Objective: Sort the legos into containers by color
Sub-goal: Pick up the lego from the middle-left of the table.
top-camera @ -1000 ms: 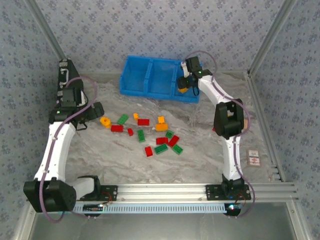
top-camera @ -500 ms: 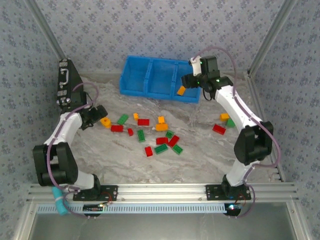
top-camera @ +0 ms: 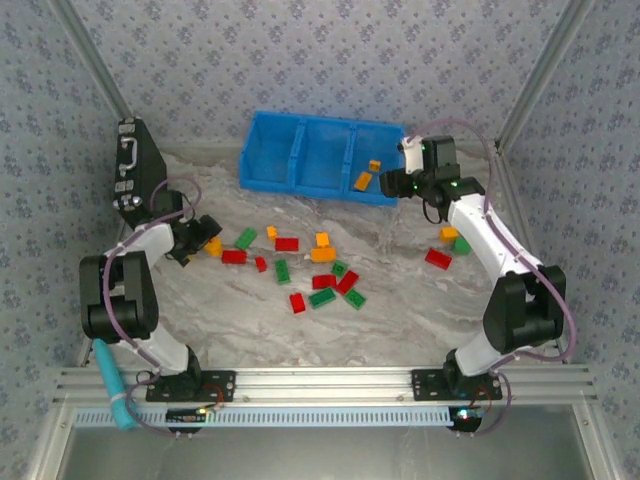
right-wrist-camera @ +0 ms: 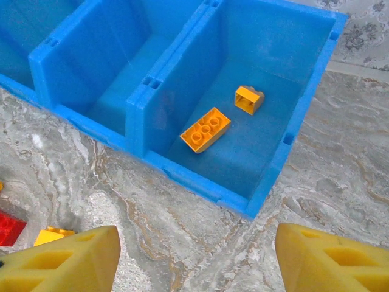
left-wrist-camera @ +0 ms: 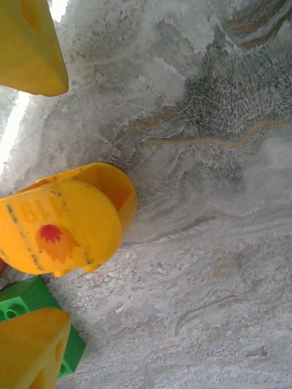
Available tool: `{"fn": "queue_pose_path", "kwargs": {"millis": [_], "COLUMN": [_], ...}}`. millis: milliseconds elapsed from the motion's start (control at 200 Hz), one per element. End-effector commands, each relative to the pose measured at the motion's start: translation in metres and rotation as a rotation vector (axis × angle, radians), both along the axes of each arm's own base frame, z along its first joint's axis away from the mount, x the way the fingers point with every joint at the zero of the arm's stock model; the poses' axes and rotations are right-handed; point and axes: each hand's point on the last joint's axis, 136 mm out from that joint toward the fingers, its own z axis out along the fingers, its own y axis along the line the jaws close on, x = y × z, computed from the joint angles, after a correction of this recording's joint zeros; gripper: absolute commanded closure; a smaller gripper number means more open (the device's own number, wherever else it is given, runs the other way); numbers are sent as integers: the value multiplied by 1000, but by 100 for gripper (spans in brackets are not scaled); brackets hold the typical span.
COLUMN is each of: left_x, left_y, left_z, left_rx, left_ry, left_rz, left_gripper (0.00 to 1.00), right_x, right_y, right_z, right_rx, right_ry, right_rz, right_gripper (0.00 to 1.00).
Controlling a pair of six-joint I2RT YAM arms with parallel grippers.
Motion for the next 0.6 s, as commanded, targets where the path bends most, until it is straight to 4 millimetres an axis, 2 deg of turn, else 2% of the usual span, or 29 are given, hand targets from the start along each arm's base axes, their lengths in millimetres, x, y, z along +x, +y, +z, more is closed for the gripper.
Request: {"fn": "queue_pose_path", "kwargs": {"millis": [0, 315, 425, 595], "left_x": [10, 10, 8, 5], "left_y": [-4, -9, -11, -14], "left_z": [-3, -25, -30, -33], "left_rx": [-32, 1, 9, 39], "left_ry": [-22, 39, 57, 81], "left_rz": [24, 3, -10, -55], "left_gripper": [11, 21, 30, 52], "right_x": [-4, -7, -7, -6], "right_y": [4, 2, 1, -1], "right_z": [11, 6, 5, 4], "right_rx": [41, 32, 23, 20], "right_ry": [-31, -27, -26, -25], "right_rz": [11, 12, 10, 7], "right_gripper": [30, 30, 30, 30]}}
